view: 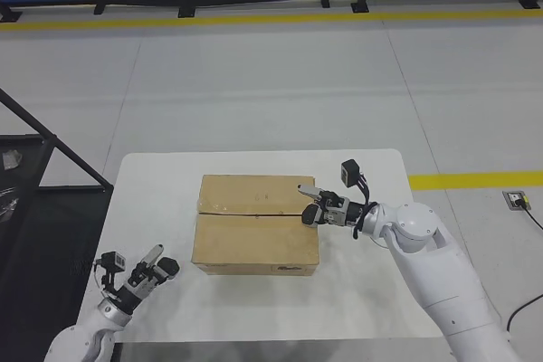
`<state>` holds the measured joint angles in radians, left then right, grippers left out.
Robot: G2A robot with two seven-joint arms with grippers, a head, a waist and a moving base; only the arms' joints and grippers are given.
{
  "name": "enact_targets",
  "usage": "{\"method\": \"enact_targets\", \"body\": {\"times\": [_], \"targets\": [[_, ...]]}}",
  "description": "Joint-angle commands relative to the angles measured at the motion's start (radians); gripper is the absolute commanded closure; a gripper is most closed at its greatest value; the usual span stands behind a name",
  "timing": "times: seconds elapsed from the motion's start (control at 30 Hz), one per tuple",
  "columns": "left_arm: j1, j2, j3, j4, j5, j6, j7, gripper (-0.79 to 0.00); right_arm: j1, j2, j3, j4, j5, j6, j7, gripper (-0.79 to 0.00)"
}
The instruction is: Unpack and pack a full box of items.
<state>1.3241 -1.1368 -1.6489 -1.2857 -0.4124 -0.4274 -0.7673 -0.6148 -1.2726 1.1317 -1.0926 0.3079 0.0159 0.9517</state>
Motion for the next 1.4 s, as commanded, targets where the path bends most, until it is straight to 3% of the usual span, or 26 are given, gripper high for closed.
{"method": "enact_targets", "body": {"times": [0.0,0.23,0.47,0.87,1.0,1.2,1.37], "targets": [[0.000,0.000,0.000,0.000,0.002,-0.001,0.002,-0.785,0.000,0.000,0.000,0.000,0.000,0.000,0.000,-0.785],[-0.039,-0.009,0.062,0.014,0.107,0.117,0.153,-0.785,0.000,0.000,0.000,0.000,0.000,0.000,0.000,-0.785],[-0.124,-0.021,0.127,0.108,0.106,0.158,0.184,-0.785,0.000,0.000,0.000,0.000,0.000,0.000,0.000,-0.785],[-0.289,-0.041,0.169,0.303,-0.099,0.250,0.071,-0.785,0.000,0.000,0.000,0.000,0.000,0.000,0.000,-0.785],[-0.328,-0.045,0.182,0.359,-0.104,0.251,0.071,-0.785,0.000,0.000,0.000,0.000,0.000,0.000,0.000,-0.785],[-0.376,-0.063,0.172,0.438,-0.228,0.235,0.158,-0.785,0.000,0.000,0.000,0.000,0.000,0.000,0.000,-0.785],[-0.397,-0.073,0.174,0.461,-0.244,0.161,0.230,-0.785,0.000,0.000,0.000,0.000,0.000,0.000,0.000,-0.785]]}}
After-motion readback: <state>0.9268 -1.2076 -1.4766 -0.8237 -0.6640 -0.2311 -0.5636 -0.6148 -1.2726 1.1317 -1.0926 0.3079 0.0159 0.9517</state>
